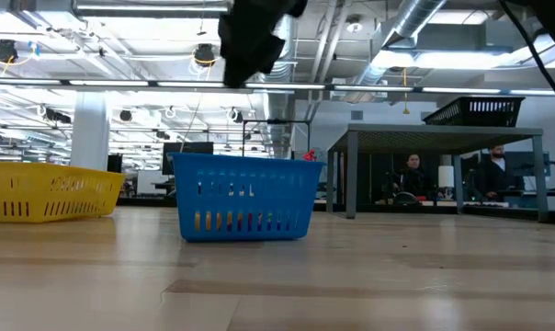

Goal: Pick & Place Office Desk Supplies
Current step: Put the blue bin with the colored spring keychain on the shelf

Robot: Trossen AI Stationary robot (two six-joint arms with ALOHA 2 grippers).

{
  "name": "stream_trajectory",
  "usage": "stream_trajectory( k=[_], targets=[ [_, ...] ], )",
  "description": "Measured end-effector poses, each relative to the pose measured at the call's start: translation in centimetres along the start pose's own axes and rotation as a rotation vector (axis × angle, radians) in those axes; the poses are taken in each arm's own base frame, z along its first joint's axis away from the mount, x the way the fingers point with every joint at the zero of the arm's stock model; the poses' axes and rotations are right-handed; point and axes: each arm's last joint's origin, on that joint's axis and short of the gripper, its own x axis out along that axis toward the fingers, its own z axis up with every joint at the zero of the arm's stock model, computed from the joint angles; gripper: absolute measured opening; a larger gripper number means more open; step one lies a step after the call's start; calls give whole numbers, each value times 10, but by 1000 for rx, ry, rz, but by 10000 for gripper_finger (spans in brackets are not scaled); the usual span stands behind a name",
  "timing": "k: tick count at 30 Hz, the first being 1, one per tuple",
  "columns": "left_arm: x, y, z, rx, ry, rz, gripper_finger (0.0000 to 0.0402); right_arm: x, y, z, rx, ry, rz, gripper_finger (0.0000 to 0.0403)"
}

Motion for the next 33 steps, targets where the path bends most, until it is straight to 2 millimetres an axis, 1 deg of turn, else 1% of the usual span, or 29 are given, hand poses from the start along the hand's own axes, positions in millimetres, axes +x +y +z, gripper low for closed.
stream_trajectory(
  k=[3,5,8,10,13,15,20,23,27,33],
  targets=[
    [-2,0,0,1,-4,0,198,5,-2,-3,7,32,-4,154],
    [-2,0,-1,2,2,2,198,10,-2,-1,1,11,-4,150],
    [-2,1,-2,4,13,7,198,20,-5,-6,12,64,-10,144],
    [-1,1,-4,6,36,15,198,29,-8,-7,9,70,-15,140],
    [-1,2,-5,7,52,21,198,34,-10,-12,0,112,-33,133],
    [-1,2,-5,7,53,21,198,39,-11,-12,-7,100,-42,130],
    [-1,2,-6,7,56,22,198,49,-14,-17,1,133,-45,128],
    [-1,2,-6,7,55,21,198,56,-11,-23,4,170,-39,128],
    [-1,2,-6,7,56,21,198,58,-7,-21,0,155,-27,128],
    [-1,2,-6,8,59,22,198,68,-12,-21,0,153,-40,128]
  ],
)
